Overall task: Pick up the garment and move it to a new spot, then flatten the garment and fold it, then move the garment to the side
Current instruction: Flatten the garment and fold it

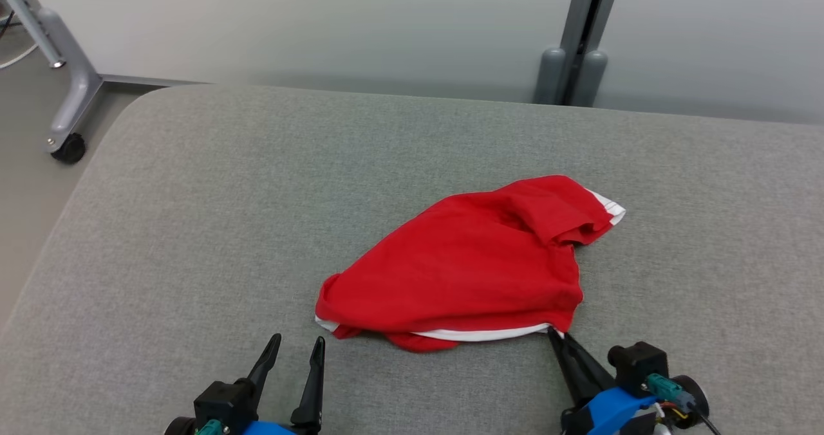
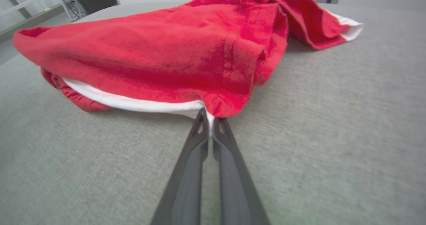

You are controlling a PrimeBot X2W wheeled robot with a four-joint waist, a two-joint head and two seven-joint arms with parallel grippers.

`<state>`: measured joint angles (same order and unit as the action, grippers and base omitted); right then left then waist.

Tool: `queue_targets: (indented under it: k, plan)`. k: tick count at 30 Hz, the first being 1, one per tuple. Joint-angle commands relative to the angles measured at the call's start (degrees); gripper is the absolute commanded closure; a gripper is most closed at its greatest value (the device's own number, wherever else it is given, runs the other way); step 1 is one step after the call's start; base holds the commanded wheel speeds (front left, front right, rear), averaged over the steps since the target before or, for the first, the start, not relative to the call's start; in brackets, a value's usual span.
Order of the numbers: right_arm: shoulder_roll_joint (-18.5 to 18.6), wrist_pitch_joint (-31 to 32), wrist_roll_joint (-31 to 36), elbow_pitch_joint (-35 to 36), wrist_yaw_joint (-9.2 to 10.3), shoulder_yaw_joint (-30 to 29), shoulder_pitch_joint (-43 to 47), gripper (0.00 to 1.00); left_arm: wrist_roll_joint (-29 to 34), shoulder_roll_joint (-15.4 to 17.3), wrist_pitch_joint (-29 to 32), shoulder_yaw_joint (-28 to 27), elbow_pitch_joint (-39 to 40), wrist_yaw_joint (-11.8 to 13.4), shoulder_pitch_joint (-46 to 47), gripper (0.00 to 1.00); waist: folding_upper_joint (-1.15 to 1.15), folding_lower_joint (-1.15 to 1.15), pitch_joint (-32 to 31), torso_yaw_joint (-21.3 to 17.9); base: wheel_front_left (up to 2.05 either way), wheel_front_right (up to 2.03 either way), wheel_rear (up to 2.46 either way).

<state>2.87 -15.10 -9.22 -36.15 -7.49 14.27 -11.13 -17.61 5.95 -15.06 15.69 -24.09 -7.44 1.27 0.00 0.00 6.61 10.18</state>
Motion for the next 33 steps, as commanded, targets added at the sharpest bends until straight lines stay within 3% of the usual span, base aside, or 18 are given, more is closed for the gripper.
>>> queue_targets:
  k: [1, 10, 16, 17, 18, 28, 33]
  plan:
    - [0.1, -0.1, 1.1, 1.1, 0.0, -2.2, 1.6, 1.0, 0.3, 0.0, -0.1, -0.1, 0.2, -0.1, -0.3, 0.0, 0.0, 0.0, -0.9, -1.5, 0.0, 0.0, 0.0]
    - [1.5, -0.1, 5.8, 4.6, 0.0, -13.1, 6.7, 1.0, 1.2, -0.4, -0.1, 0.6, 0.0, -0.1, -1.6, 0.0, 0.0, 0.0, -2.5, -6.3, 0.0, 0.0, 0.0]
    - [1.7, -0.1, 7.1, 4.3, 0.0, -17.0, 7.2, 1.0, 1.5, -0.4, -0.1, 1.2, -0.3, -0.1, -2.1, 0.0, 0.0, 0.0, -3.0, -7.8, 0.0, 0.0, 0.0]
    - [1.5, -0.1, 7.2, 4.3, 0.0, -17.4, 7.1, 0.72, 1.6, -0.3, -0.1, 1.2, -0.3, -0.1, -2.1, 0.0, 0.0, 0.0, -3.1, -8.1, 0.0, 0.0, 0.0]
    - [1.3, -0.1, 7.4, 4.3, 0.0, -17.7, 7.1, 0.0, 1.6, -0.3, -0.1, 1.2, -0.3, -0.1, -2.2, 0.0, 0.0, 0.0, -3.3, -8.3, 0.0, 0.0, 0.0]
    - [0.2, -0.1, 7.9, 11.1, 0.0, -17.3, 7.9, 0.0, 1.6, -0.1, -0.1, 1.9, 0.8, -0.1, -2.3, 0.0, 0.0, 0.0, -3.8, -9.6, 0.0, 0.0, 0.0]
    - [0.0, -0.1, 5.4, 13.1, 0.0, -14.3, 8.5, 0.0, -0.8, 0.3, -0.1, 4.8, 2.6, -0.1, -0.4, 0.0, 0.0, 0.0, -3.4, -9.7, 0.0, 0.0, 0.0]
